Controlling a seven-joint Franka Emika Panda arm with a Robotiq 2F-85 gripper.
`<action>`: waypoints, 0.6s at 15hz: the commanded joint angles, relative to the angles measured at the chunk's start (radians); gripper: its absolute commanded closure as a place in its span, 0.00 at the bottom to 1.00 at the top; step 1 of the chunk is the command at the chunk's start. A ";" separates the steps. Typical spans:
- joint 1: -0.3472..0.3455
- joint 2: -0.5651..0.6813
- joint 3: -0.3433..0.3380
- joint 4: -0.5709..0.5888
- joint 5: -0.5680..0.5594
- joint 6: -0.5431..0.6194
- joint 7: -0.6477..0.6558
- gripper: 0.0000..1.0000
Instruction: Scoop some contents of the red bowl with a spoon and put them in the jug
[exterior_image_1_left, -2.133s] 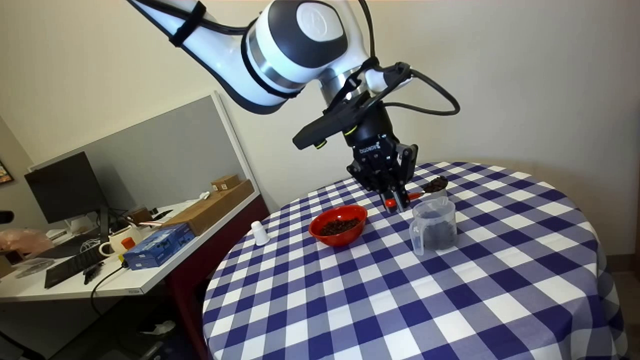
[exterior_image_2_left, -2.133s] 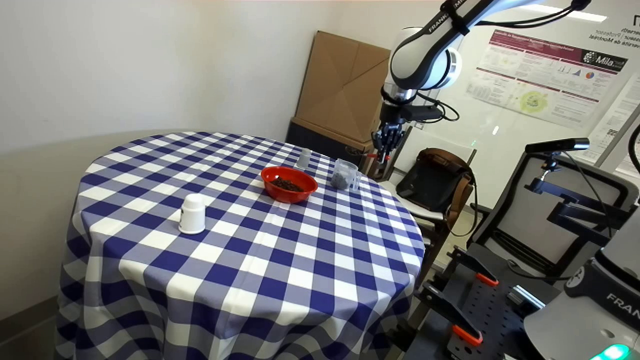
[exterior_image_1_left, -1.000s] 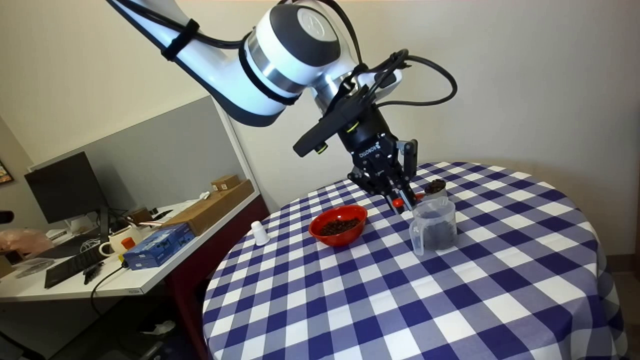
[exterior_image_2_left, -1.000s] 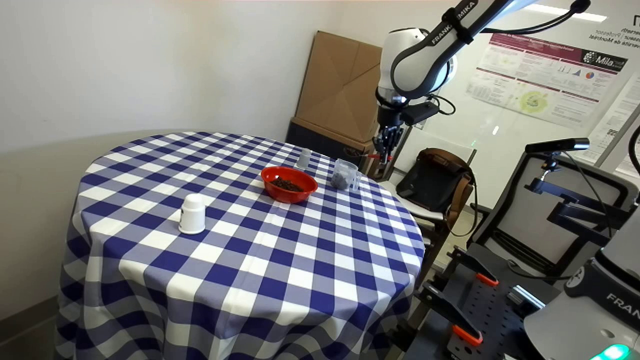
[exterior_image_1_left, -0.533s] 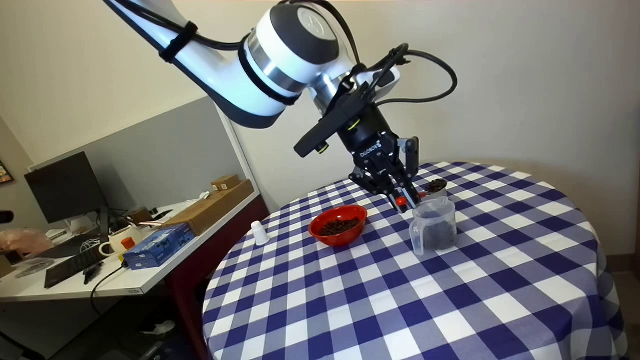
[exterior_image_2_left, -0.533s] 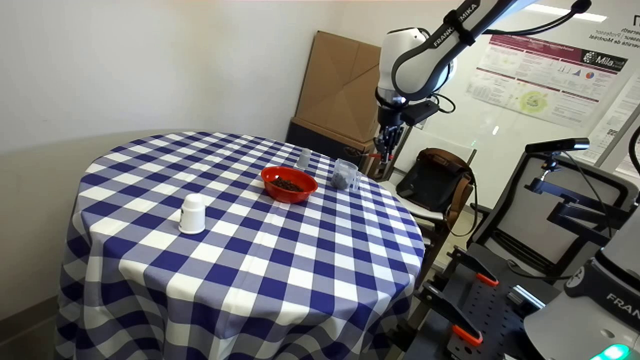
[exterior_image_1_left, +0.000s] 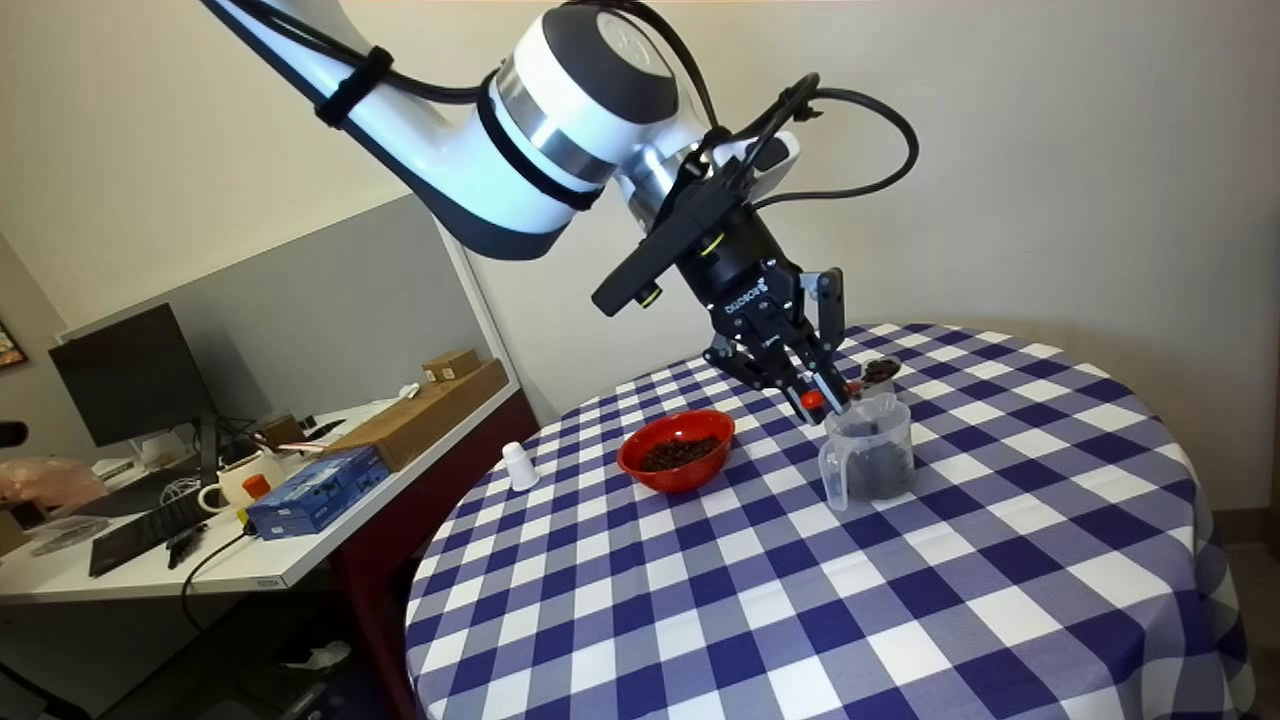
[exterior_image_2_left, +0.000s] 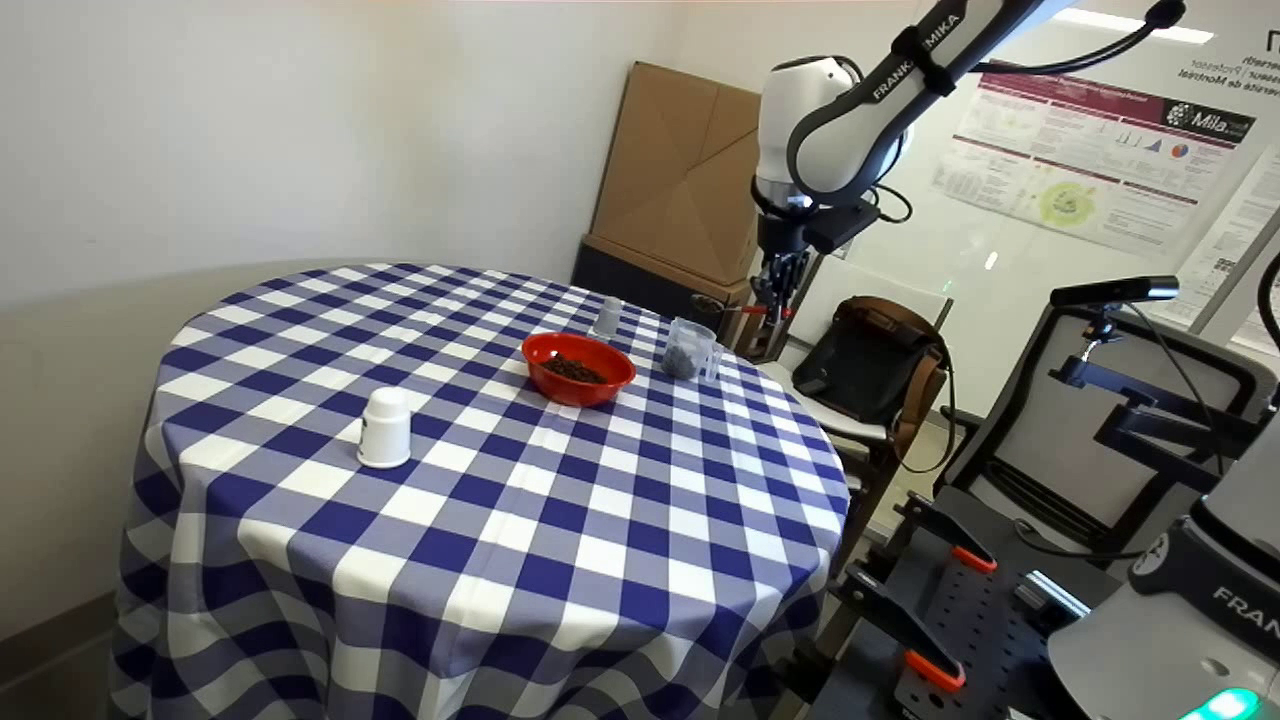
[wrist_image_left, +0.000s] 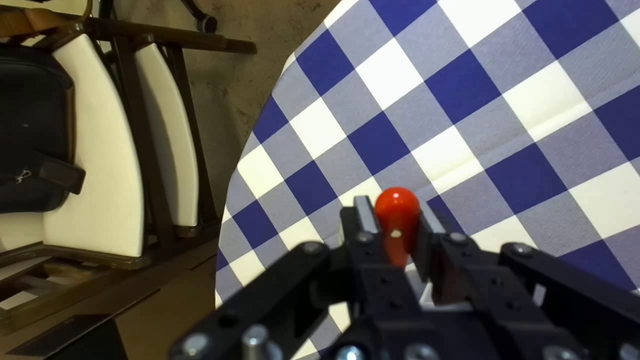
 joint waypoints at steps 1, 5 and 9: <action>0.017 -0.005 -0.013 -0.001 -0.044 -0.017 0.039 0.90; 0.015 -0.007 -0.011 -0.004 -0.053 -0.017 0.046 0.90; 0.015 -0.009 -0.010 -0.004 -0.054 -0.017 0.049 0.90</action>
